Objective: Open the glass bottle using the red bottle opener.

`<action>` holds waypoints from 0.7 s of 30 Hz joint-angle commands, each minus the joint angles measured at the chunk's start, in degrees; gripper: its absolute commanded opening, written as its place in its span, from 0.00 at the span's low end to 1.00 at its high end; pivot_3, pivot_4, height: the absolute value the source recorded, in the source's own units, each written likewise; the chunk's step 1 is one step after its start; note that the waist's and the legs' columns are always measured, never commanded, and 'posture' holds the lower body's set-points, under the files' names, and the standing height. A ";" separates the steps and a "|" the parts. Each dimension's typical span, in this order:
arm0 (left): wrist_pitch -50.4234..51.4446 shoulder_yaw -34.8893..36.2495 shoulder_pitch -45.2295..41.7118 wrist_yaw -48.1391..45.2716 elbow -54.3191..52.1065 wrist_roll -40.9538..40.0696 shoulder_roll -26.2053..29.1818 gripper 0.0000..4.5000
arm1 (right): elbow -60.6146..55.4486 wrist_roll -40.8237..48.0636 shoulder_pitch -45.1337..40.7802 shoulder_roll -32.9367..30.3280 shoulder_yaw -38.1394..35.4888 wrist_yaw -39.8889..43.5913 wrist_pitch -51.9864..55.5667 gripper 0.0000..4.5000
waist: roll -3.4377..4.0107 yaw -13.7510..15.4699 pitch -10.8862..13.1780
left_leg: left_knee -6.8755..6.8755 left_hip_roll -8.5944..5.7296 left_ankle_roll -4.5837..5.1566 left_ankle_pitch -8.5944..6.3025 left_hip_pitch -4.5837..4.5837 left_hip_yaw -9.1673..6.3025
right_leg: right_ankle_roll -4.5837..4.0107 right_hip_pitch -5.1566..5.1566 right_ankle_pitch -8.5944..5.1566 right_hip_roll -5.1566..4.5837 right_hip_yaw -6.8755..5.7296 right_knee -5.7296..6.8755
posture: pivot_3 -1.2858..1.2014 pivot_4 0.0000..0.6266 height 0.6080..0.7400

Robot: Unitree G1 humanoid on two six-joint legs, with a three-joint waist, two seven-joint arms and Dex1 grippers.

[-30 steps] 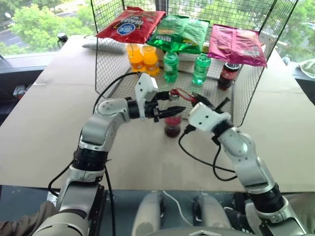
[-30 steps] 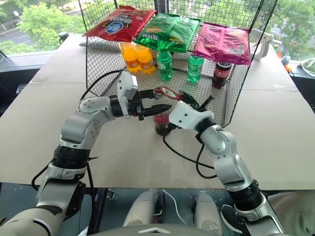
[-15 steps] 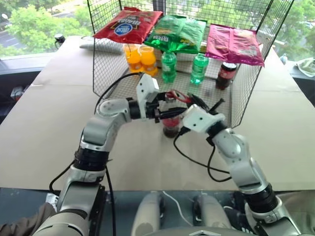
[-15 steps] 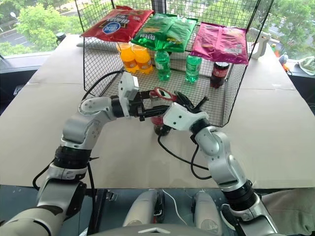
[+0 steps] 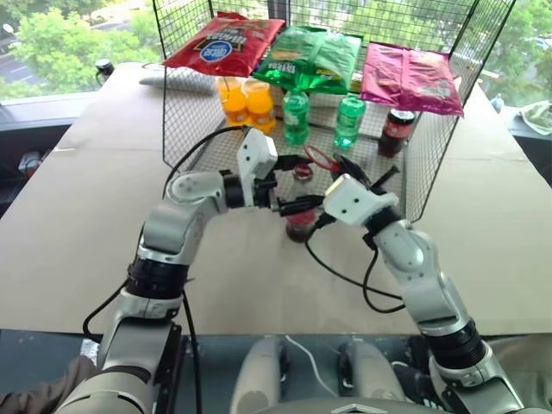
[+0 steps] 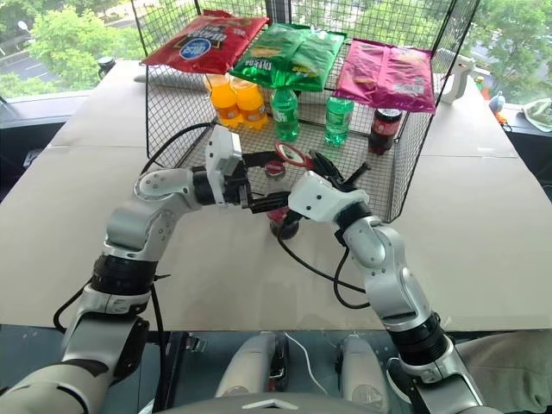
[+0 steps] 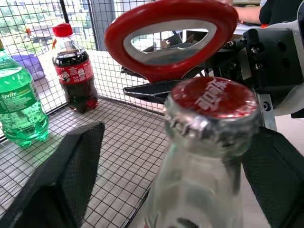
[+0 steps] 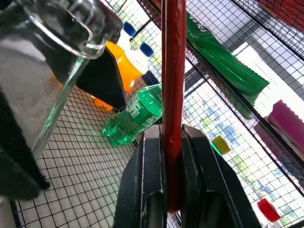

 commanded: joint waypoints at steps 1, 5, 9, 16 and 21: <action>-1.51 0.68 -0.05 -0.29 -1.38 0.14 0.76 0.99 | -0.87 -0.35 -0.56 -0.14 -0.78 -0.54 -0.81 0.00 | 0.00 0.00 0.00 | 0.00 0.00 0.00 0.00 0.00 0.00 | 0.00 0.00 0.00 0.00 0.00 0.00 | 0.52 0.24 1.00; -1.54 1.02 0.72 -0.63 -1.98 -0.11 1.69 0.99 | -0.86 -0.31 -0.44 -0.34 -0.87 -0.45 -0.86 0.00 | 0.00 -0.01 0.00 | 0.00 0.00 0.00 0.00 0.00 0.00 | 0.00 0.00 0.00 0.00 0.00 0.00 | 0.52 0.24 1.00; -1.61 0.85 1.60 -1.00 -2.22 -0.07 2.66 0.99 | -0.80 -0.26 -0.44 -0.56 -0.84 -0.43 -0.98 0.00 | 0.01 -0.01 0.01 | -0.01 0.01 0.00 0.00 0.00 0.00 | 0.00 -0.01 0.00 0.00 0.00 0.00 | 0.52 0.24 1.00; -3.49 0.53 2.82 -2.51 -0.97 0.55 3.15 0.99 | -0.90 -0.62 -0.10 -1.53 -0.45 -0.25 -1.70 0.00 | 0.01 -0.01 0.01 | -0.02 0.01 0.00 -0.01 -0.01 0.01 | 0.00 -0.01 0.00 -0.02 0.00 -0.01 | 0.52 0.24 1.00; -3.91 0.45 2.16 -3.10 0.21 0.70 2.49 0.61 | -0.94 -1.01 0.83 -2.26 0.20 -0.15 -3.15 0.00 | 0.02 -0.01 0.01 | -0.03 0.01 -0.01 -0.01 -0.01 0.01 | 0.00 -0.03 -0.01 -0.02 0.00 -0.02 | 0.52 0.24 1.00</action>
